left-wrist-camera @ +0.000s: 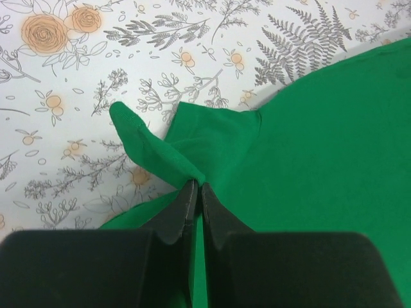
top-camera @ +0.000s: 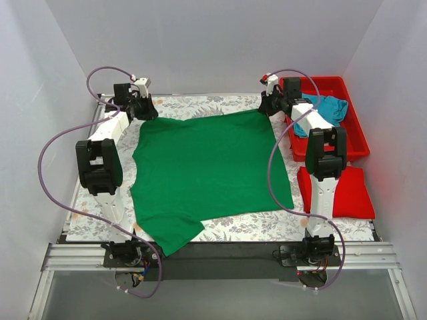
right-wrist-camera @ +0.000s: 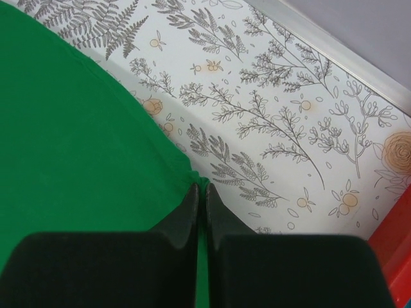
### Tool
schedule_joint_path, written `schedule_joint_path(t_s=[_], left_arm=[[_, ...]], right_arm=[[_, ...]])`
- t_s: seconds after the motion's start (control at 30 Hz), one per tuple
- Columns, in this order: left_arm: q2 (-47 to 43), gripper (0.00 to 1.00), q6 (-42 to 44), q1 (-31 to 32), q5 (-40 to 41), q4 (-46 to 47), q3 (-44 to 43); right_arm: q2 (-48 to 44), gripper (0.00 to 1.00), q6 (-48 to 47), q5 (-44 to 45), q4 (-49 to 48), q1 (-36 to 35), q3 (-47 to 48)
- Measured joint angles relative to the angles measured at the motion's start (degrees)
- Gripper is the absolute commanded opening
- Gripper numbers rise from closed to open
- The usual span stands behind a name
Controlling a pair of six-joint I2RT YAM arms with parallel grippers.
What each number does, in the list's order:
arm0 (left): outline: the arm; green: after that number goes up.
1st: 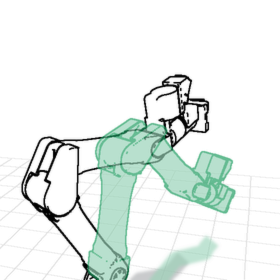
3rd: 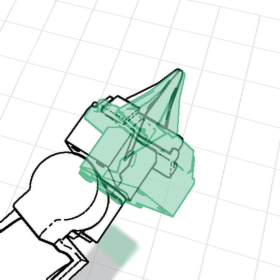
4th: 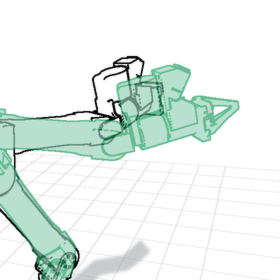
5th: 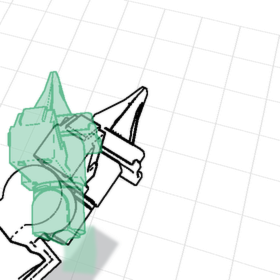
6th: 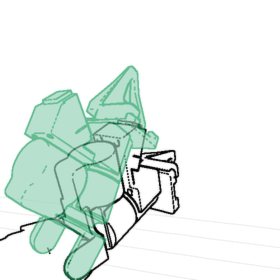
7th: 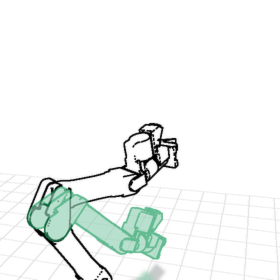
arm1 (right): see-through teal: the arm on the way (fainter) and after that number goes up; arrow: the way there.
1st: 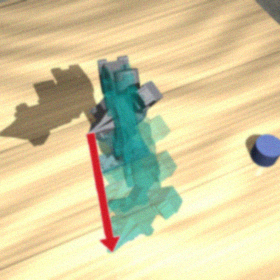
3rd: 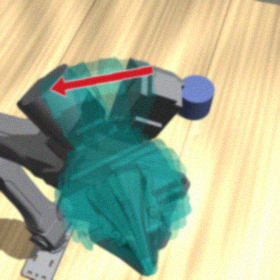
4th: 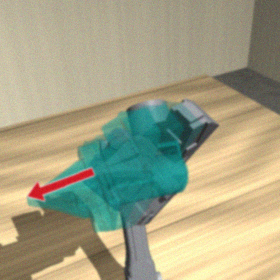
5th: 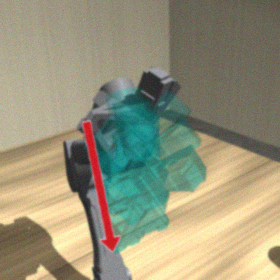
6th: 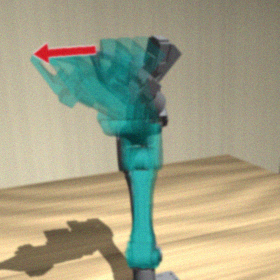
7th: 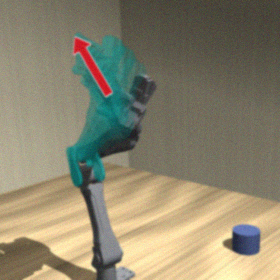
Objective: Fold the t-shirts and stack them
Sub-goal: Fold the tshirt
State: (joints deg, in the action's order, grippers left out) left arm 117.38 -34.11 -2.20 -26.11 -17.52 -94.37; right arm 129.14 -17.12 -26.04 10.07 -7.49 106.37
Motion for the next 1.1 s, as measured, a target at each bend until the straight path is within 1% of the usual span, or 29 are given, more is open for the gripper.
schedule_joint_path(t_s=[0.43,0.77,1.1], left_arm=[[-14.16,0.0,-0.76,0.0,-0.07,-0.13,12.68],[-20.15,0.0,-0.39,0.0,0.42,-2.54,20.26],[-25.05,0.0,-0.15,0.0,1.33,-4.0,24.02]], right_arm=[[-3.85,0.01,-2.84,-3.34,0.52,1.64,-3.15],[-5.51,0.01,-7.26,-5.97,3.39,1.97,-6.91],[-10.56,0.01,-11.63,-7.67,5.25,2.91,-12.5]])
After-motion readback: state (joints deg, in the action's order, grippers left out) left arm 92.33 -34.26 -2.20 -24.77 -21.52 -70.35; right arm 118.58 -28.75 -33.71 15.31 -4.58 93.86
